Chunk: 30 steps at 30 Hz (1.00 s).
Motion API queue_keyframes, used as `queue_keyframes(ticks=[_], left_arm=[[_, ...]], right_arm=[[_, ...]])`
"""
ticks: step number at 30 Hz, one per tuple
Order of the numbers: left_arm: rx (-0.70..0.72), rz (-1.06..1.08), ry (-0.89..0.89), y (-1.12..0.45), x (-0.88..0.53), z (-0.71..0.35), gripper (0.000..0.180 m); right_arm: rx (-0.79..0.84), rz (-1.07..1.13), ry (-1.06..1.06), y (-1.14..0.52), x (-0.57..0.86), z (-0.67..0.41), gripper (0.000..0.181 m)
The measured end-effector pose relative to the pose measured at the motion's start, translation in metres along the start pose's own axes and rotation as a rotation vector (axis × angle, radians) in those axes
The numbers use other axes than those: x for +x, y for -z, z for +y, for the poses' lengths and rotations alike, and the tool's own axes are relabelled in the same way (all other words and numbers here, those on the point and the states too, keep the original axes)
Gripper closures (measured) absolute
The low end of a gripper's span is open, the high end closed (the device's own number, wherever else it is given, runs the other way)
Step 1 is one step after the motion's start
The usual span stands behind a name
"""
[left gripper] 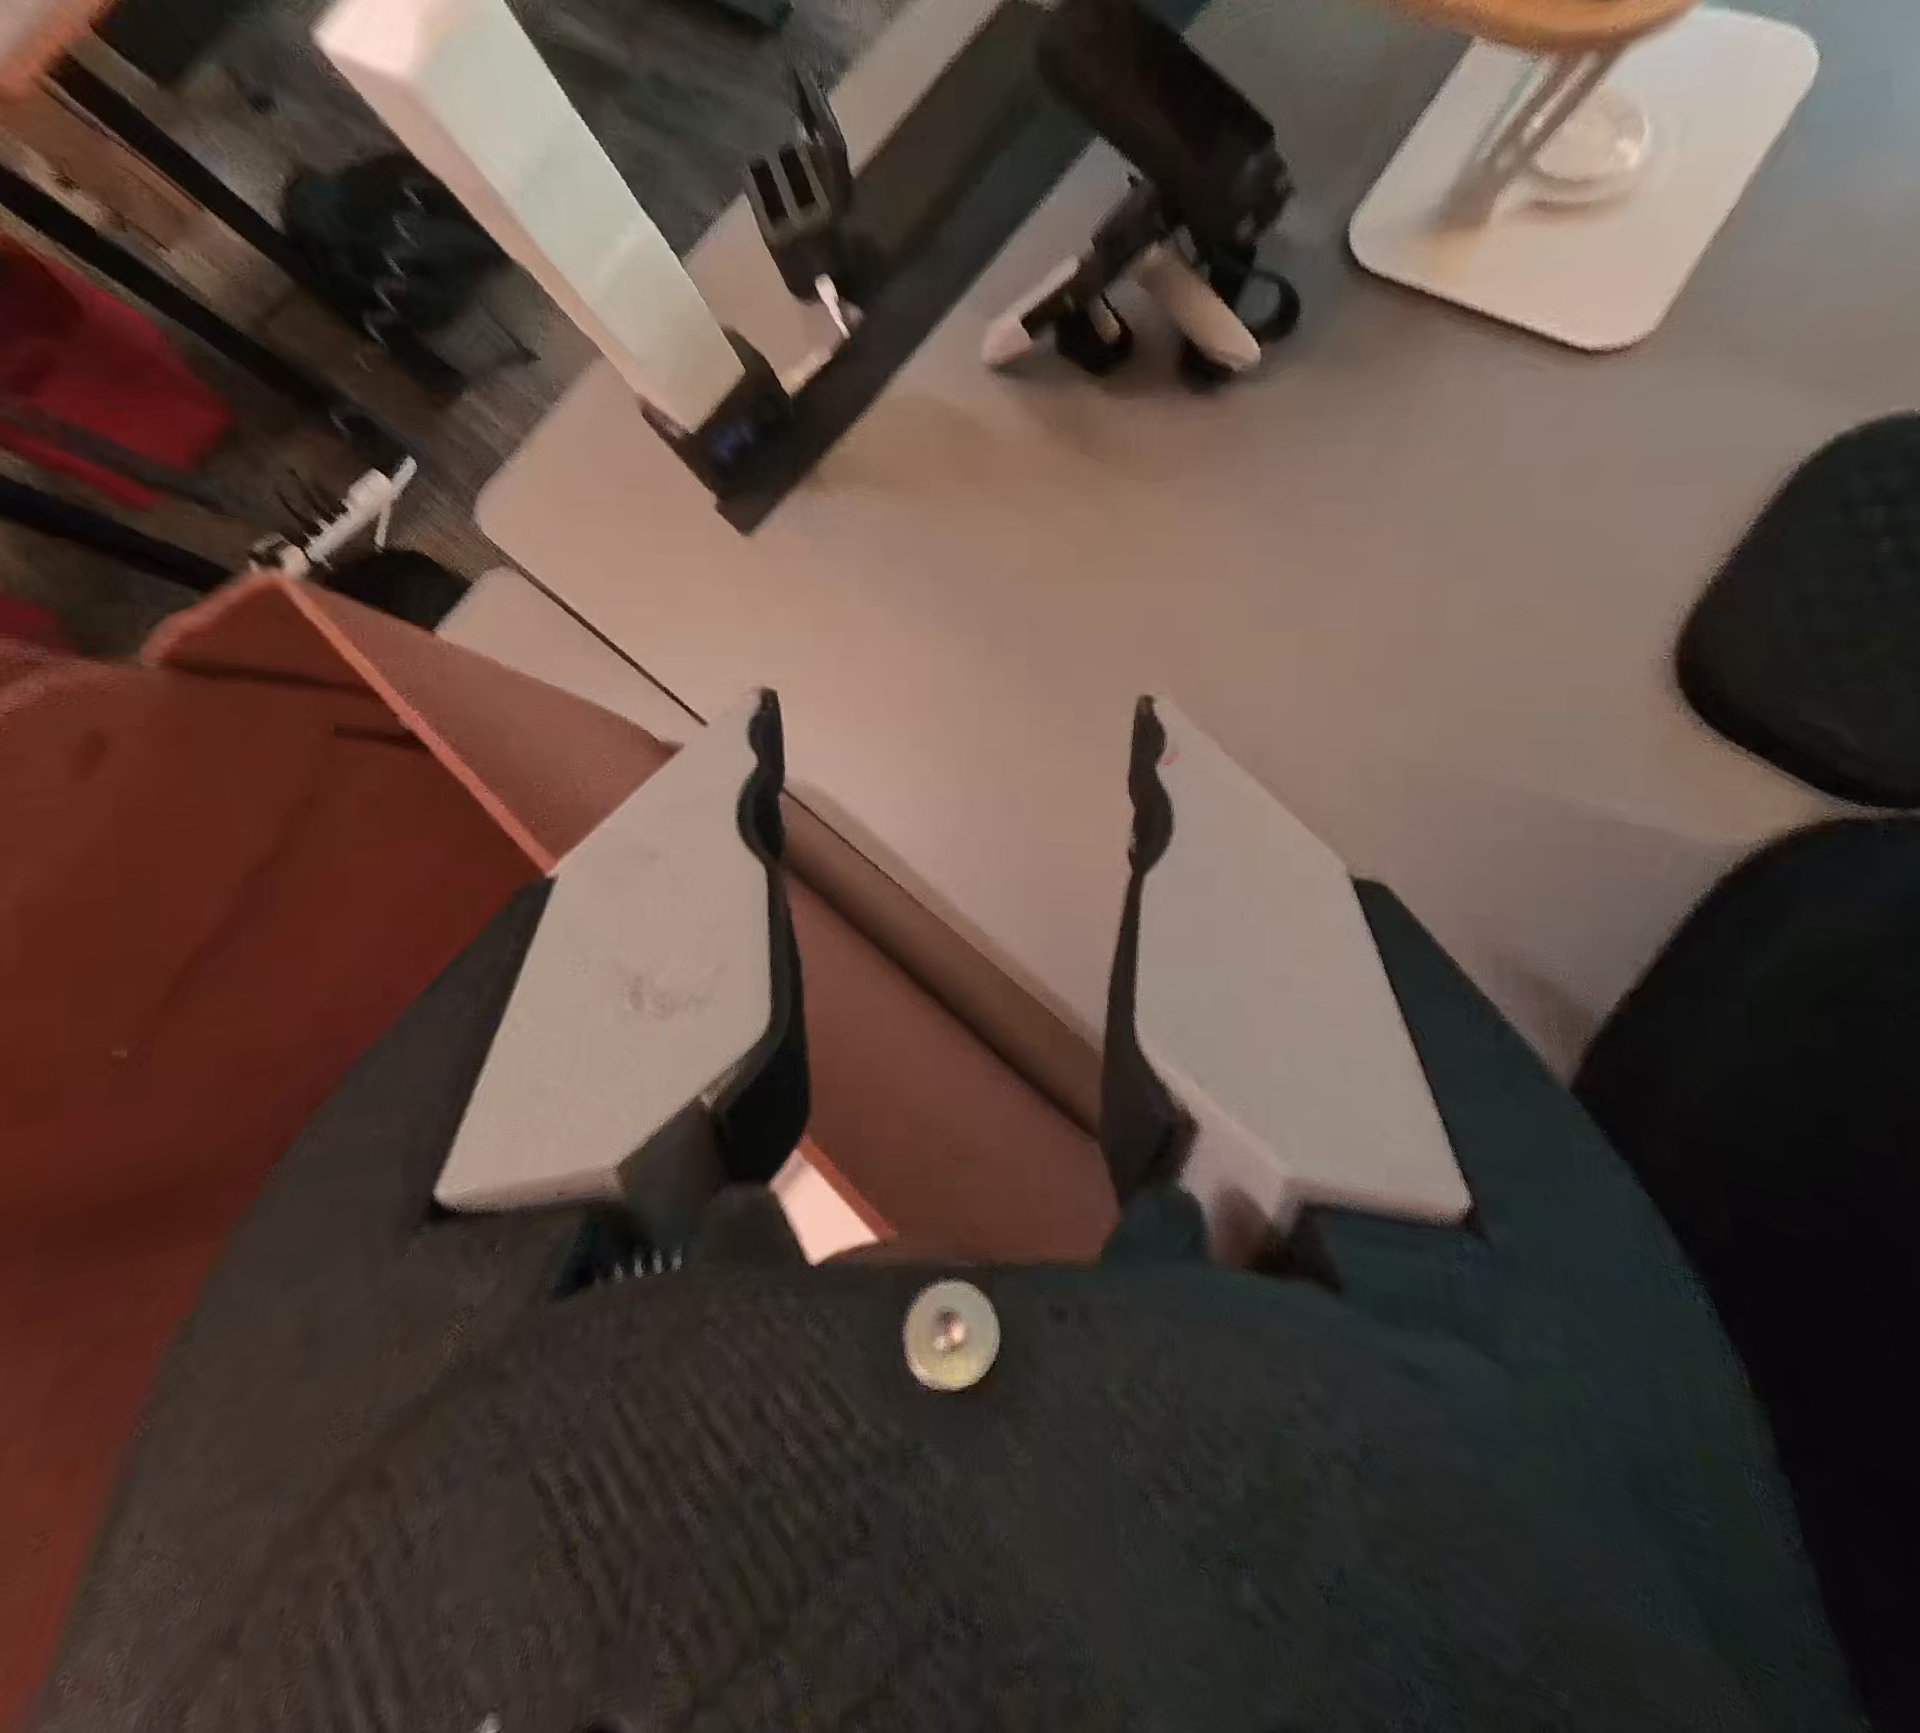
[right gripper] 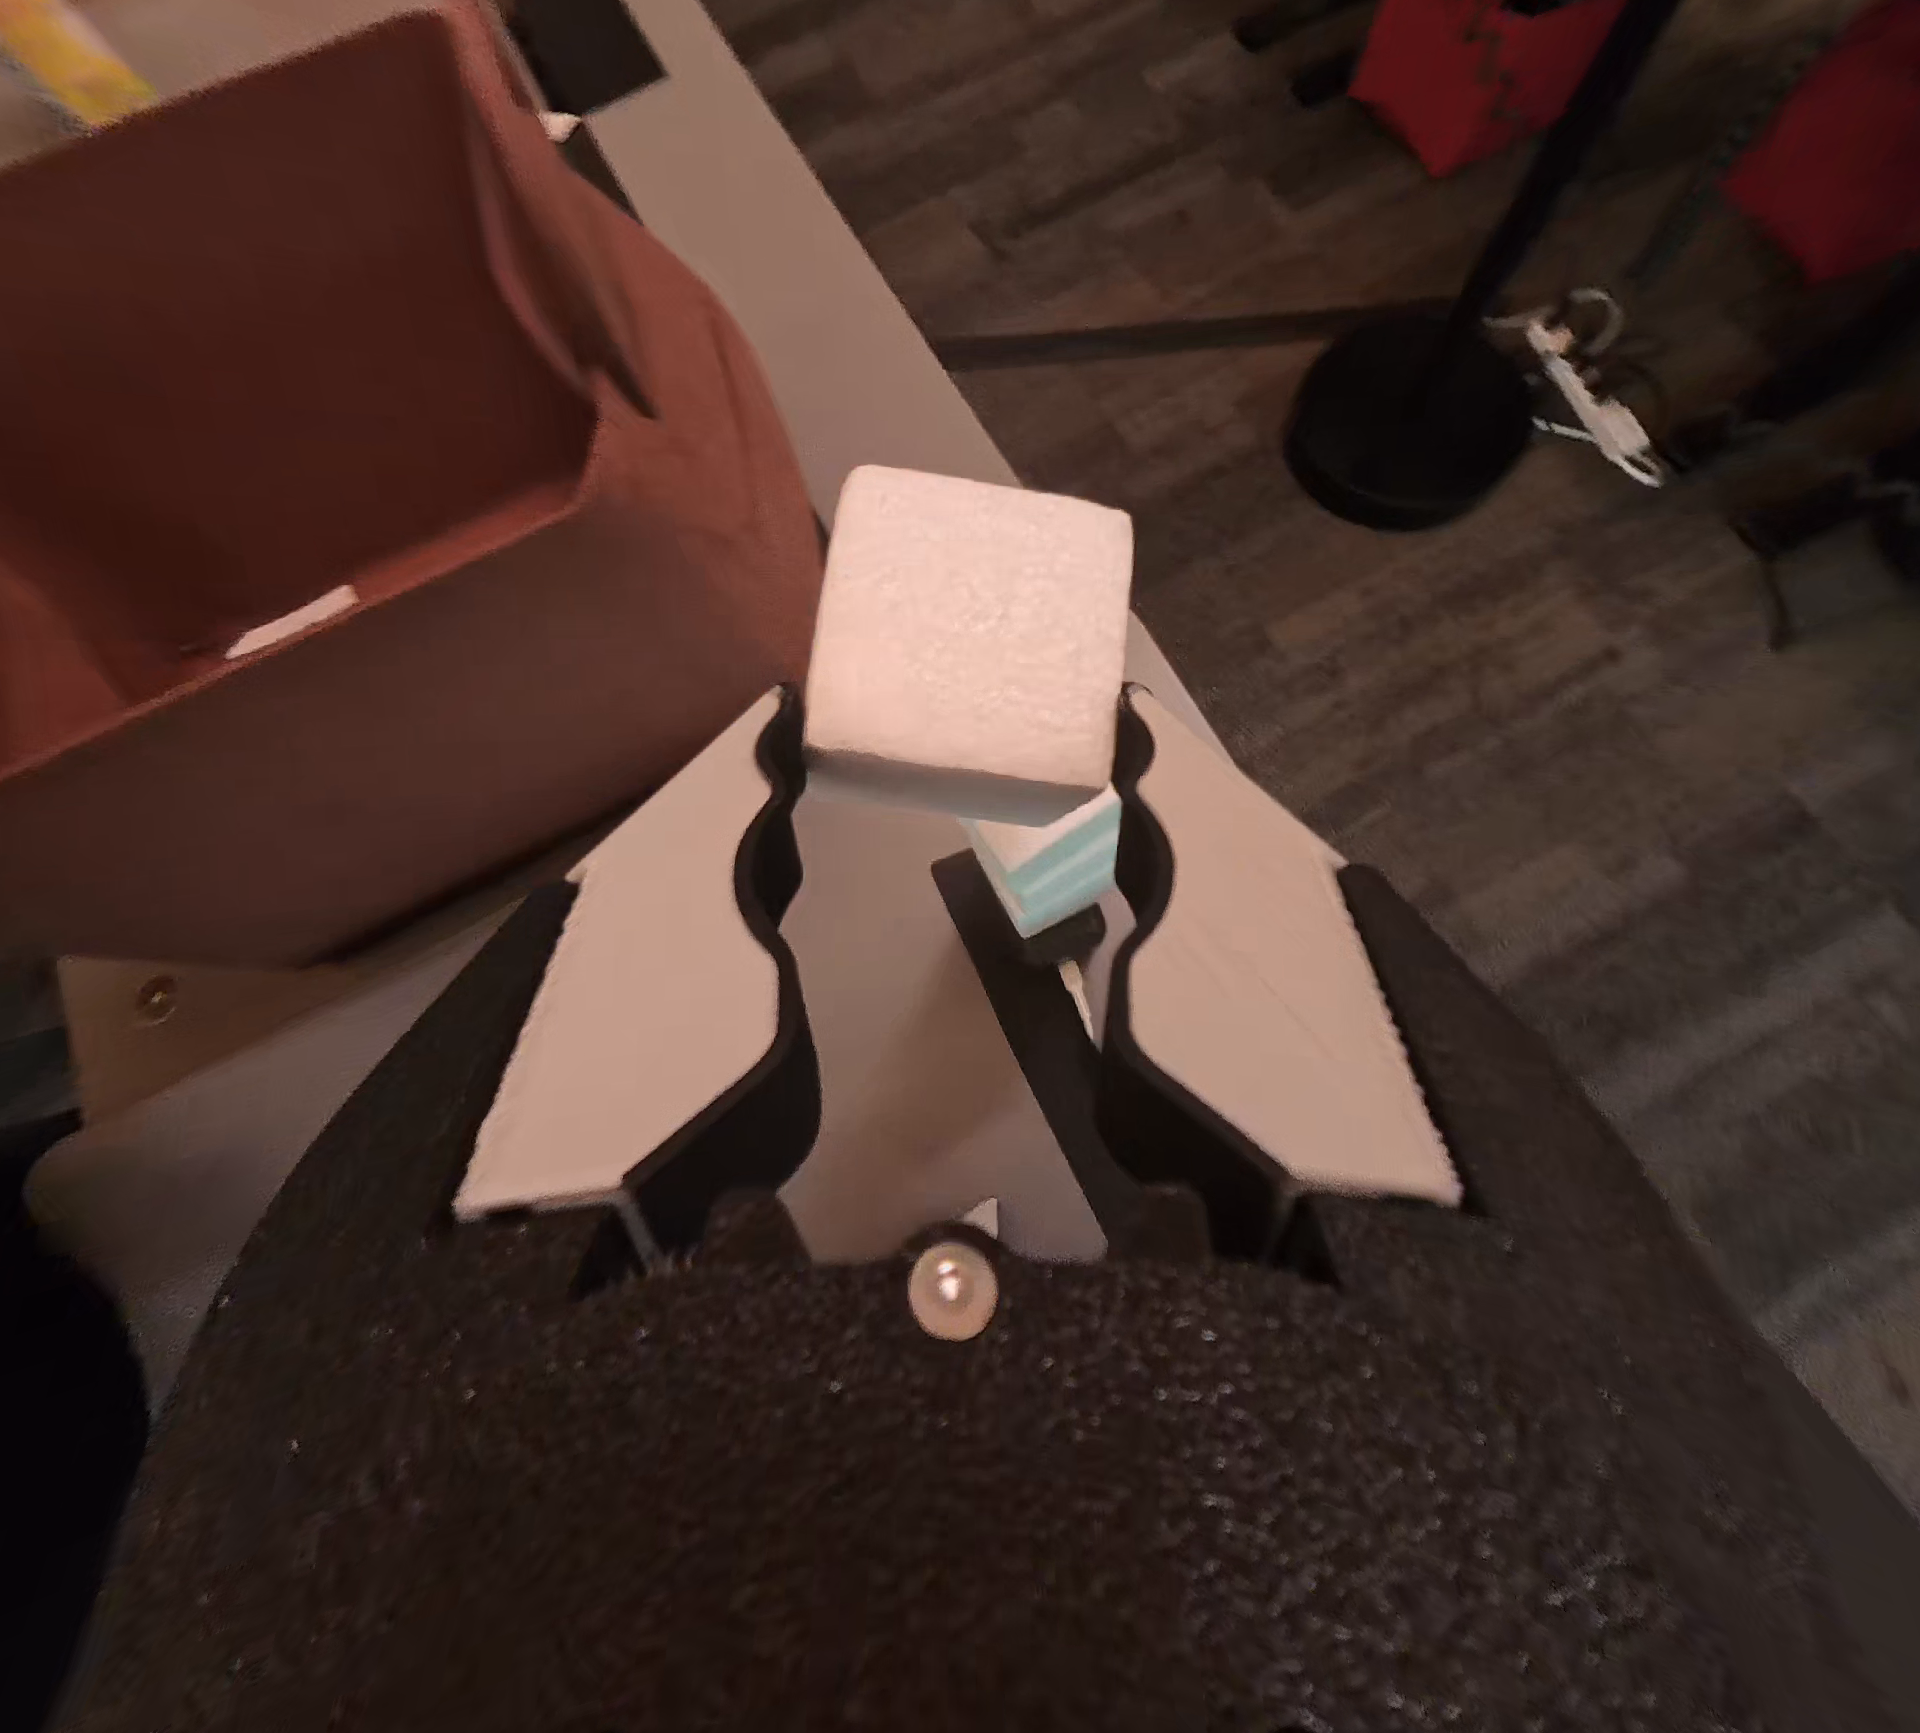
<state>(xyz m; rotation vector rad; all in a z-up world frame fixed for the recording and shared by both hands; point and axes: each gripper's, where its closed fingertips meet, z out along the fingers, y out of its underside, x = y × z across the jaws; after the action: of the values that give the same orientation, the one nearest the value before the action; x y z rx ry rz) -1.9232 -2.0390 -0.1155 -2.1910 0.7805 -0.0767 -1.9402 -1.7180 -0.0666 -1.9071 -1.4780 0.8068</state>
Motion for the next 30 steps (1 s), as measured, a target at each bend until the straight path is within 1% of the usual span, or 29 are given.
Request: queue_keyframes(ticks=[4,6,9,12,16,23,30], left_arm=[[-0.037,0.021,0.061,0.004,0.019,0.027,0.116],[-0.036,0.034,0.106,0.003,0.022,0.031,0.119],[-0.017,0.067,0.143,0.003,0.023,0.028,0.120],[0.006,0.094,0.150,0.002,0.025,0.025,0.122],[0.028,0.110,0.142,0.003,0.028,0.022,0.123],[0.046,0.118,0.135,0.010,0.035,0.031,0.125],[0.063,0.130,0.138,0.016,0.036,0.037,0.125]], right_arm=[[-0.024,0.137,-0.093,-0.014,0.014,0.016,0.122],[0.015,0.222,-0.165,-0.013,0.018,0.017,0.122],[0.104,0.370,-0.211,0.000,0.019,0.012,0.122],[0.185,0.388,-0.269,0.001,0.008,0.004,0.122],[0.130,0.453,-0.287,-0.012,0.013,0.014,0.122],[0.106,0.565,-0.329,-0.021,0.021,0.023,0.122],[0.087,0.604,-0.350,-0.028,0.023,0.025,0.122]])
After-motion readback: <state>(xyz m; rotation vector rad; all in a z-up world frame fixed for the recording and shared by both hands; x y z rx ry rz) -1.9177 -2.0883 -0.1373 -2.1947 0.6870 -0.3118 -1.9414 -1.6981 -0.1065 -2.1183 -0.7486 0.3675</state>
